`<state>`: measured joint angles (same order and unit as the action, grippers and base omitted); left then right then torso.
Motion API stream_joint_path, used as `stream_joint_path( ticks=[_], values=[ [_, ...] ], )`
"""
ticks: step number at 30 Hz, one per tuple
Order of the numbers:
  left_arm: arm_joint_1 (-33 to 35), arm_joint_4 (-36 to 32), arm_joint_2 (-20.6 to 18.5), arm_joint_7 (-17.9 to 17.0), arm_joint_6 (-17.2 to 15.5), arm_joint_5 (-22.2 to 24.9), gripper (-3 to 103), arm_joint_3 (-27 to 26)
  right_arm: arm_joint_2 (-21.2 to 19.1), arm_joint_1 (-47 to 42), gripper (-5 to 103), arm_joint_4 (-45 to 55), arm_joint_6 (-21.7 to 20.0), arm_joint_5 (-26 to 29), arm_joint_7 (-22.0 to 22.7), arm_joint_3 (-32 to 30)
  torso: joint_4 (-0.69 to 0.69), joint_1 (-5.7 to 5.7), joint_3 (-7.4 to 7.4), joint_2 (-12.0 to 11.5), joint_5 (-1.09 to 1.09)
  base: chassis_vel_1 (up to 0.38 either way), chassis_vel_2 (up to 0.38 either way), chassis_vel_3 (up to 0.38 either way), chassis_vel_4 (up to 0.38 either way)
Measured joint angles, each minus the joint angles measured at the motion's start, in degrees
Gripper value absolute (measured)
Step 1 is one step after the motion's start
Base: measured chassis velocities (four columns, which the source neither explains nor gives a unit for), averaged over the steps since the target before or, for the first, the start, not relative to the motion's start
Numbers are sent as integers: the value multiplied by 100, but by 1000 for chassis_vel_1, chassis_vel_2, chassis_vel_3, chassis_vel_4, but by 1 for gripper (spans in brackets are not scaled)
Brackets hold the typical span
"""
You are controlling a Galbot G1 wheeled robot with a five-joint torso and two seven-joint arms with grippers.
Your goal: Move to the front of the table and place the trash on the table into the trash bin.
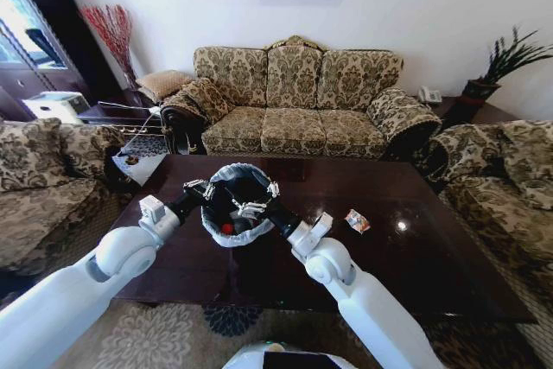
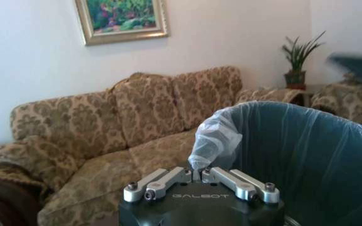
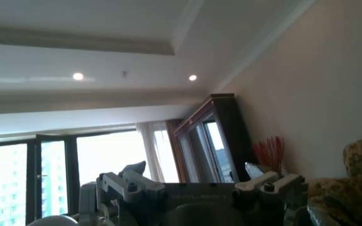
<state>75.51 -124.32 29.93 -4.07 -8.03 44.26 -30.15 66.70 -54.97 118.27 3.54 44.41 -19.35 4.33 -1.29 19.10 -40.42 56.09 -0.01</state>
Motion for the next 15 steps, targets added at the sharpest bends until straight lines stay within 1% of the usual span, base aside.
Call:
stream_joint_path(
  ticks=[2, 3, 4, 6, 8, 9, 10, 11, 12, 13, 14, 15],
  values=[
    [-31, 177, -23, -55, -13, -75, 3, 9, -63, -91, 100, 116, 29, 329, -217, -62, 0, 0, 0, 0, 1, 0, 0, 0, 0],
    [-31, 177, -23, -55, -13, -75, 3, 9, -63, -91, 100, 116, 29, 329, -217, -62, 0, 0, 0, 0, 1, 0, 0, 0, 0],
    [-48, 268, -30, -108, -14, -97, 3, 10, -86, -149, 100, 182, 43, 448, -264, -85, 0, 0, 0, 0, 1, 0, 0, 0, 0],
    [-57, 323, -30, -153, -16, -106, 3, 3, -94, -188, 100, 216, 76, 466, -265, -108, -1, 0, 0, 0, 1, 0, 0, 0, 0],
    [-63, 417, -29, -252, -22, -194, 3, -58, -111, -251, 100, 293, 163, 293, -111, -246, -1, 0, 0, 0, 2, 0, 0, 0, 0],
    [-63, 417, -29, -252, -22, -194, 3, -58, -111, -251, 100, 293, 163, 293, -111, -246, -1, 0, 0, 0, 2, 0, 0, 0, 0],
    [-68, 463, -30, -285, -22, -258, 3, -89, -126, -270, 100, 329, 191, 89, 41, -344, 0, 0, 0, 0, 1, 0, 0, 0, 0],
    [-70, 522, -34, -333, -26, -325, 3, -128, -156, -296, 100, 378, 166, -246, 285, -496, 0, 0, 0, 0, 0, 0, 0, 0, 0],
    [-72, 615, -48, -419, -36, -410, 3, -188, -224, -364, 100, 473, -37, -837, 796, -767, -2, 0, 0, 0, 0, 0, 0, 0, 0],
    [-72, 615, -48, -419, -36, -410, 3, -188, -224, -364, 100, 473, -37, -837, 796, -767, -2, 0, 0, 0, 0, 0, 0, 0, 0],
    [-80, 675, -63, -489, -50, -458, 3, -220, -316, -453, 100, 571, -293, -1294, 1272, -1048, -2, 0, 0, 0, 1, 0, 0, 0, 0],
    [-96, 721, -77, -542, -82, -501, 3, -237, -420, -566, 100, 670, -576, -1542, 1698, -1303, -2, 0, 0, 0, 1, 0, 0, 0, 0]
  ],
)
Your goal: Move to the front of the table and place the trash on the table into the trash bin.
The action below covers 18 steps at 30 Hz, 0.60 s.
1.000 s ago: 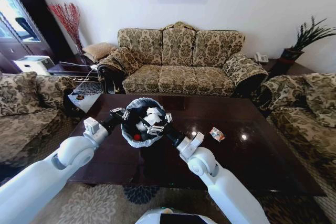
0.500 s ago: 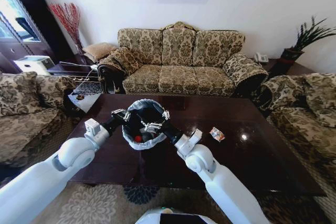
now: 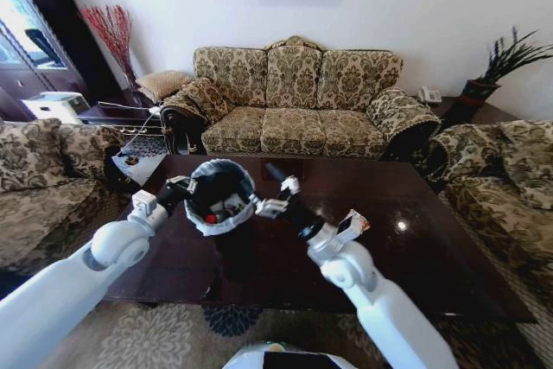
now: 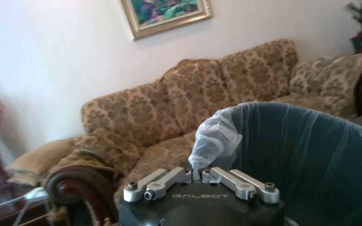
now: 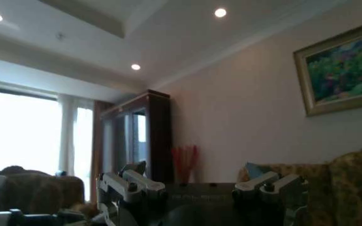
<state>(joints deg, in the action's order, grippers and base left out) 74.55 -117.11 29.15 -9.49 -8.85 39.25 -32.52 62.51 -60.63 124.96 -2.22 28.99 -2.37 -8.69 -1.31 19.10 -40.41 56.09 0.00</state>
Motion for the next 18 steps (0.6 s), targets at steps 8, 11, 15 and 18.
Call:
stream_joint_path(
  ticks=[8, 11, 15, 18],
  values=[
    [-66, -10, -254, -243, -420, 39, 3, -26, -477, -859, 100, 142, -584, -35, 1166, -1005, 2, 0, 0, 1, -1, 0, 0, 0, 0],
    [-153, -40, -518, -272, -611, 345, 3, -92, -616, -1363, 100, 4, -577, -50, 1238, -1481, 4, 0, 0, 1, -1, 0, 0, 0, 0],
    [-218, -103, -698, -309, -729, 820, 3, -150, -672, -1573, 100, -254, -572, -58, 1290, -1807, 2, -1, 0, 1, -2, 0, 0, 0, 0],
    [-235, -178, -746, -357, -801, 1086, 3, -190, -729, -1617, 100, -359, -577, 3, 1312, -1965, 2, 0, 0, 1, -1, 0, 0, 0, 0]
  ],
)
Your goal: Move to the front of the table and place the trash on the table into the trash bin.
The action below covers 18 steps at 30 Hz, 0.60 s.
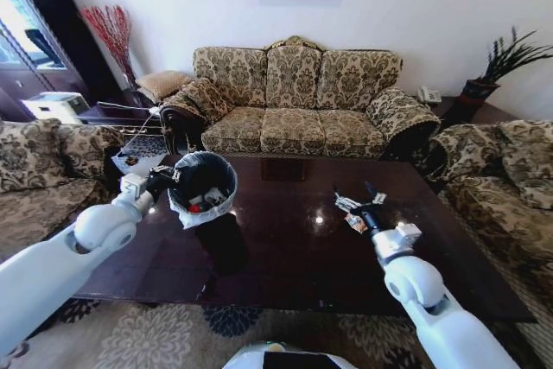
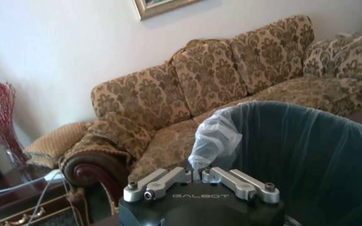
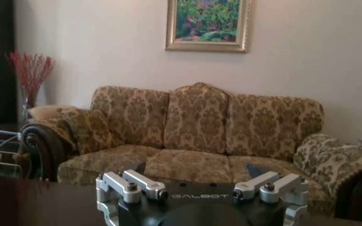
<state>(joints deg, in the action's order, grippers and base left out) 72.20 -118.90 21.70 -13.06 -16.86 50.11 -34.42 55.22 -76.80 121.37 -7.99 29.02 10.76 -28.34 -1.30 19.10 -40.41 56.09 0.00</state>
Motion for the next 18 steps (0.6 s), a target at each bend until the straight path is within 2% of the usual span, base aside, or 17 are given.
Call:
stream_joint_path(
  ticks=[6, 13, 18],
  values=[
    [4, -66, -50, -79, -111, 345, 3, -97, -43, -159, 100, -142, -2, 138, -9, -164, -1, 0, 0, 0, 1, 0, 0, 0, 0],
    [27, -88, 30, -85, -111, 328, 3, -98, 234, -290, 100, -272, 75, 169, -58, -125, -1, 0, 0, 1, 1, -35, -69, 50, 61],
    [36, -112, 128, -87, -110, 265, 3, -52, 358, -277, 100, -423, 194, 91, -75, -34, 0, -1, 0, 1, 1, -159, -186, 178, 184]
  ],
)
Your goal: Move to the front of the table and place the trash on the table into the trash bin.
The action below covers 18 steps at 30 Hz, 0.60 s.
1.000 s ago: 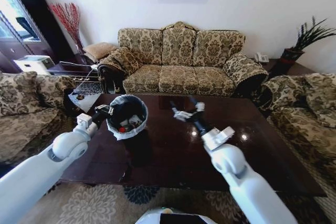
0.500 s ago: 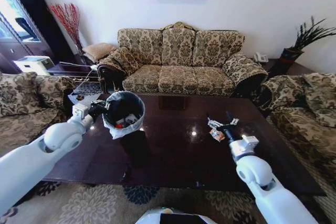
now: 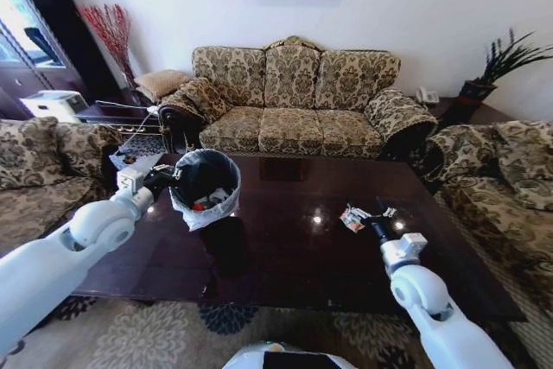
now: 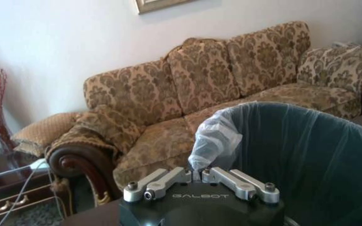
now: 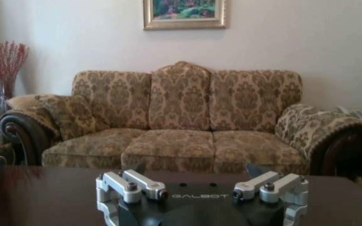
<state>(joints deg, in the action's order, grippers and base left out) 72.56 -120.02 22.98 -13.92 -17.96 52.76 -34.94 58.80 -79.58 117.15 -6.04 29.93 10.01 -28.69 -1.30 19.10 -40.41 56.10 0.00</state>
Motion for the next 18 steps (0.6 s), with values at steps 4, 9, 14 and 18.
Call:
stream_joint_path(
  ticks=[4, 9, 14, 18],
  values=[
    [-7, -31, 29, 9, 5, -20, 3, 26, 24, 193, 100, -292, 97, 16, 69, 161, 1, 0, 0, 0, -1, -245, -211, 211, 206],
    [-107, -12, -11, 20, 15, 2, 3, 58, 59, 507, 100, -763, -95, 117, 177, 511, 4, 1, 0, 0, -9, -149, -118, 111, 113],
    [-112, -98, -27, 23, 21, 40, 3, 59, 180, 909, 100, -1484, -345, 171, 180, 811, -1, 1, 0, 0, 6, 0, 1, 1, 4],
    [-99, -160, -40, 30, 97, 20, 3, 77, 231, 1132, 100, -2081, -342, 180, -45, 917, -7, 1, 0, 0, 3, 54, 77, -22, -19]
  ],
)
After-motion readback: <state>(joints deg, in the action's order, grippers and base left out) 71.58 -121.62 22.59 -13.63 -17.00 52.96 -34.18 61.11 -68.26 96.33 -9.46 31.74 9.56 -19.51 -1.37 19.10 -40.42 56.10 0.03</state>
